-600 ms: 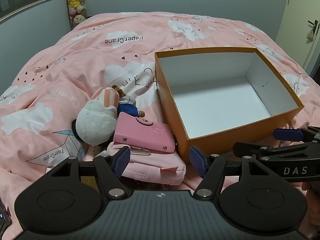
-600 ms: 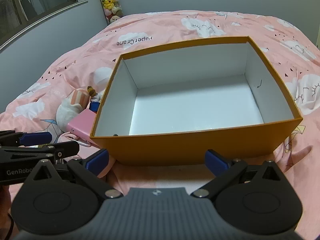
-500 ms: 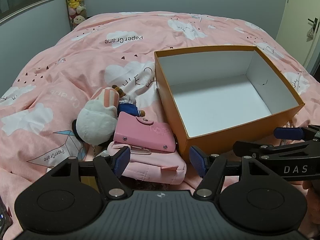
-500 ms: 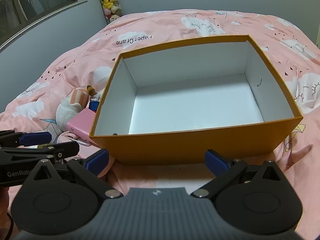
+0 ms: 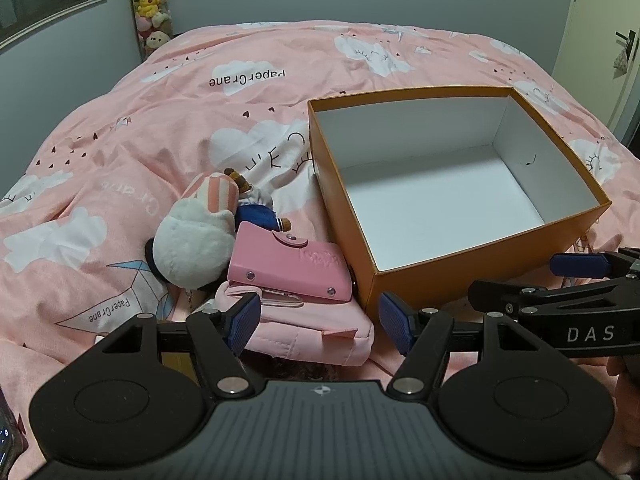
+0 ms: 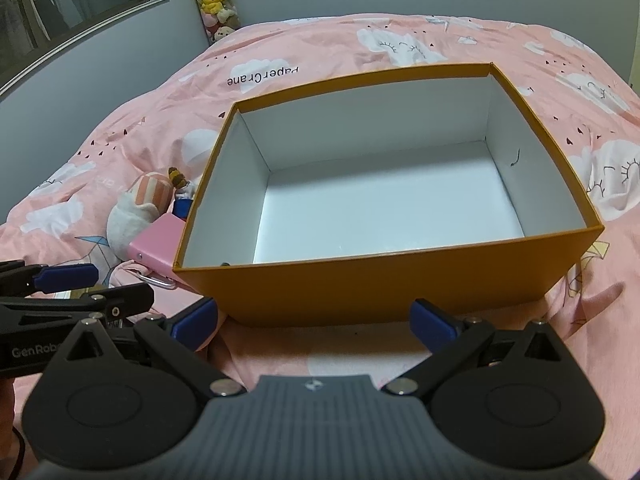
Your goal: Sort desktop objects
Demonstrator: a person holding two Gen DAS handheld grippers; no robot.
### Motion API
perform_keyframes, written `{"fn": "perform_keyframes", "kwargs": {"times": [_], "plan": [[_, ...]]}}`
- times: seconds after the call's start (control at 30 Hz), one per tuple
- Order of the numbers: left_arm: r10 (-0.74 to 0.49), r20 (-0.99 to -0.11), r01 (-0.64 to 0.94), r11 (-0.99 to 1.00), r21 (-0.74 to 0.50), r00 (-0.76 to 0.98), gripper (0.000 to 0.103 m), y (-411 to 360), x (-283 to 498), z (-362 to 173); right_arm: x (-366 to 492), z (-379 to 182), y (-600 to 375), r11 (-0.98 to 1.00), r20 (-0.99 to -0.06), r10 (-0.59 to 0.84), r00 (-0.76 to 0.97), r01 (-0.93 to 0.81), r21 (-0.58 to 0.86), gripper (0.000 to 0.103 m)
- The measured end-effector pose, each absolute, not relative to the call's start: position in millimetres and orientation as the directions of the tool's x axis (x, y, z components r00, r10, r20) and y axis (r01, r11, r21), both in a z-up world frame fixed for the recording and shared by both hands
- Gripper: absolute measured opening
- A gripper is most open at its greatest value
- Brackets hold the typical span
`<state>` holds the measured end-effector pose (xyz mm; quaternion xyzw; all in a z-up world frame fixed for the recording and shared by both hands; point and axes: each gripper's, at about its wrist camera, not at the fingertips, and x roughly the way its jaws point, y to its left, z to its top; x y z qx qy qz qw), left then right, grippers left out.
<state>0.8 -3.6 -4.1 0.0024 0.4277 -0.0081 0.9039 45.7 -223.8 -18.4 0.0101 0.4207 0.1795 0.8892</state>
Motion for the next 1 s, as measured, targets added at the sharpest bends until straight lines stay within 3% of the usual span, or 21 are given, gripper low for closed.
{"fn": "perform_keyframes", "kwargs": {"times": [1.0], "plan": [[-0.037,-0.777,0.008,0.999,-0.041,0.629,0.077,7,-4,1,42,-18,-221,0.927,-0.74,0.345,0.577,-0.332,0.173,0.102]]}}
